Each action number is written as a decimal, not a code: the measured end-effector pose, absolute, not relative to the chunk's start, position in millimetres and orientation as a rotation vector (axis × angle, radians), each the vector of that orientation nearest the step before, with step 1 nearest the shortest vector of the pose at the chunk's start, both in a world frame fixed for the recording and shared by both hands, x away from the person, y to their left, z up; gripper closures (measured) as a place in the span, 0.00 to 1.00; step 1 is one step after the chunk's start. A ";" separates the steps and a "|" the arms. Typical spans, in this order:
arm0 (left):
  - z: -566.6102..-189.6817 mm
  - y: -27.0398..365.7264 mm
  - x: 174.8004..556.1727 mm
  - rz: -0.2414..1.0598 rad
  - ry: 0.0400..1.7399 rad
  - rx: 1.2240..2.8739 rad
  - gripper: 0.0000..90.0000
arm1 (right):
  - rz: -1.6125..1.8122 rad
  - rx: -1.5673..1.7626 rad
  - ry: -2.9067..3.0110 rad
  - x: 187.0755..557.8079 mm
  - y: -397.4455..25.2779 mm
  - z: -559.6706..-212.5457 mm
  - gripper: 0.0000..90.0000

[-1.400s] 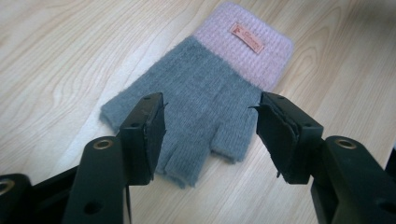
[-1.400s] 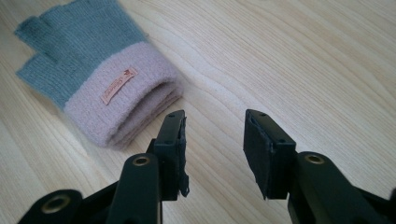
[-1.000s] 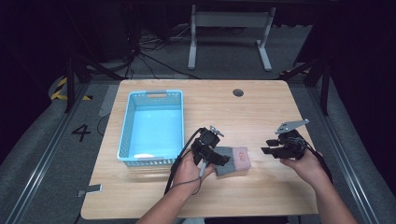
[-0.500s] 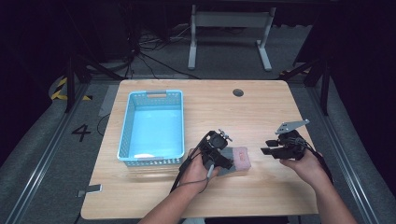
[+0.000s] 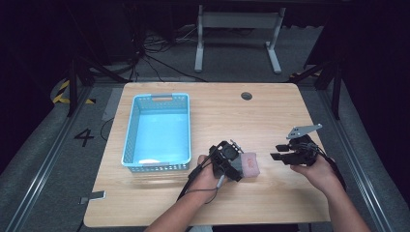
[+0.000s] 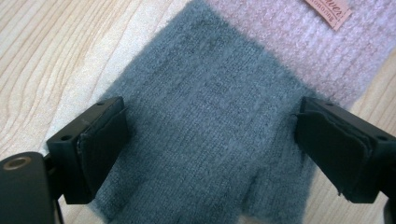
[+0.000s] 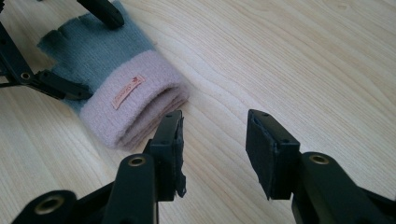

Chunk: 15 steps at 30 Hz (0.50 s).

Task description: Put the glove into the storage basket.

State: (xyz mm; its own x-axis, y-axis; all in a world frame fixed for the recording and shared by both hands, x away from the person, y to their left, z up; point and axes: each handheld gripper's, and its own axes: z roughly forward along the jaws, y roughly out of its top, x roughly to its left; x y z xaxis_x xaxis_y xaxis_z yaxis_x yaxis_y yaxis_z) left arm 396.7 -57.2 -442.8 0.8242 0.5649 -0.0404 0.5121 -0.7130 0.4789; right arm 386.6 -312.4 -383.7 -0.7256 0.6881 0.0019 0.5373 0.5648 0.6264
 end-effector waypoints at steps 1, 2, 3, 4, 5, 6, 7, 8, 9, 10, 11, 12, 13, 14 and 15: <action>-443.0 -57.2 397.0 0.148 0.796 2.526 0.11 | 0.904 1.019 2.557 386.4 -312.2 -383.6 0.63; -443.0 -57.2 397.0 0.148 0.796 2.526 0.11 | 0.904 1.019 2.557 386.4 -312.2 -383.6 0.63; -443.2 -57.5 396.7 0.149 0.799 2.526 0.11 | 0.905 1.021 2.555 386.6 -311.7 -383.5 0.63; -443.2 -57.5 396.7 0.149 0.799 2.526 0.11 | 0.905 1.021 2.555 386.6 -311.7 -383.5 0.63; -443.4 -57.5 396.8 0.147 0.799 2.526 0.11 | 0.905 1.021 2.555 386.8 -311.6 -383.5 0.63; -443.6 -57.3 397.1 0.143 0.798 2.527 0.11 | 0.906 1.020 2.555 387.0 -311.5 -383.5 0.63; -444.4 -57.3 397.6 0.143 0.791 2.525 0.11 | 0.906 1.018 2.555 387.2 -311.4 -383.5 0.63; -444.4 -57.3 397.6 0.143 0.791 2.525 0.11 | 0.906 1.018 2.555 387.2 -311.4 -383.5 0.63; -445.3 -57.7 397.4 0.152 0.791 2.519 0.11 | 0.907 1.018 2.554 387.5 -311.4 -383.5 0.63; -445.7 -58.0 397.0 0.152 0.797 2.515 0.11 | 0.907 1.023 2.555 387.6 -311.4 -383.4 0.63; -445.9 -57.9 397.1 0.151 0.798 2.514 0.12 | 0.910 1.032 2.560 388.4 -311.6 -383.7 0.64; -445.6 -58.1 397.1 0.152 0.800 2.516 0.12 | 0.910 1.032 2.560 388.4 -311.6 -383.7 0.64; -444.7 -58.5 397.5 0.151 0.800 2.528 0.13 | 0.911 1.033 2.561 389.0 -312.0 -383.9 0.64; -444.3 -59.2 397.4 0.149 0.806 2.530 0.15 | 0.915 1.044 2.561 389.9 -312.4 -384.1 0.65; -443.9 -59.4 396.7 0.149 0.801 2.532 0.16 | 0.917 1.047 2.561 390.3 -312.6 -384.0 0.65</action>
State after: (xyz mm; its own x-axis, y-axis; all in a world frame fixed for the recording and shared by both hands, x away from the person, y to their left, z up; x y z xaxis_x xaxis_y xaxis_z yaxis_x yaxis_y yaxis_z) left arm 396.7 -59.4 -443.9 0.8229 0.5668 -0.0386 0.5148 -0.7153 0.4725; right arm 390.3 -312.6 -384.0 -0.7197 0.6938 0.0256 0.5523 0.5498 0.6266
